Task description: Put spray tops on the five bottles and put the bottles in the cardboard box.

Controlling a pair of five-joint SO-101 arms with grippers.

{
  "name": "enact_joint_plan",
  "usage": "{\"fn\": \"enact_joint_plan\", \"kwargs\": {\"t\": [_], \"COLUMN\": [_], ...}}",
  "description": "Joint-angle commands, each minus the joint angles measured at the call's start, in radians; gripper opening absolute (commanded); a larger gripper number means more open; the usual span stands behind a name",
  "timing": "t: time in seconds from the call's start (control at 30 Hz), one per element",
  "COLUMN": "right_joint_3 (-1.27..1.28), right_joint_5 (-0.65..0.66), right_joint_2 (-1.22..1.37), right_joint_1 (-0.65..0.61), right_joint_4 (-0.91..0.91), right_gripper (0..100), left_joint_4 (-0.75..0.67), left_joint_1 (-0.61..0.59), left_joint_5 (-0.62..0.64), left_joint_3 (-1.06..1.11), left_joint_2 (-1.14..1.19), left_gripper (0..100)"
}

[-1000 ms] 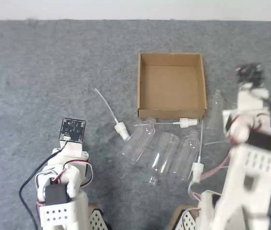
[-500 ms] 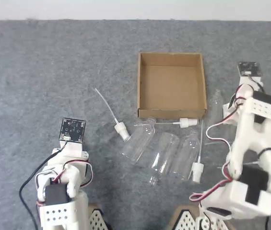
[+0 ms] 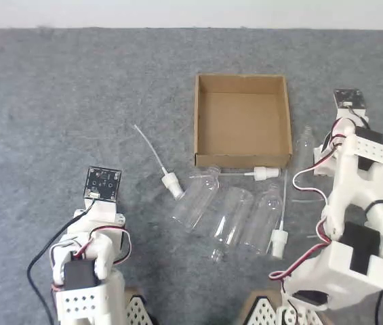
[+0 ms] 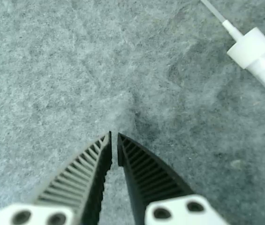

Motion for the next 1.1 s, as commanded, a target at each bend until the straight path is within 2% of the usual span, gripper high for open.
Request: {"fn": "enact_joint_plan", "kwargs": {"t": [0.0, 0.33, 0.5, 0.6, 0.73, 0.97, 1.07], "right_joint_3": [-0.021, -0.02, -0.02, -0.026, -0.026, -0.028, -0.051], "right_joint_5": [-0.002, 0.029, 0.035, 0.035, 0.035, 0.035, 0.064], "right_joint_2": [0.018, 0.019, 0.015, 0.01, 0.015, 0.008, 0.008], "right_joint_1": [0.005, 0.007, 0.004, 0.001, 0.005, 0.008, 0.008], "right_joint_4": [-0.004, 0.033, 0.061, 0.088, 0.087, 0.096, 0.113], "right_gripper": [17.7, 18.0, 25.6, 25.1, 22.1, 8.0, 5.2], "left_joint_4": [0.002, 0.002, 0.002, 0.002, 0.002, 0.002, 0.002], "left_joint_1": [-0.003, -0.003, -0.003, -0.003, -0.003, -0.003, -0.003], "left_joint_5": [-0.009, -0.009, -0.009, -0.009, -0.009, -0.009, -0.009], "left_joint_3": [-0.008, -0.008, -0.008, -0.008, -0.008, -0.008, -0.008], "left_joint_2": [-0.021, -0.021, -0.021, -0.021, -0.021, -0.021, -0.021], "left_gripper": [1, 1, 1, 1, 1, 1, 1]}}
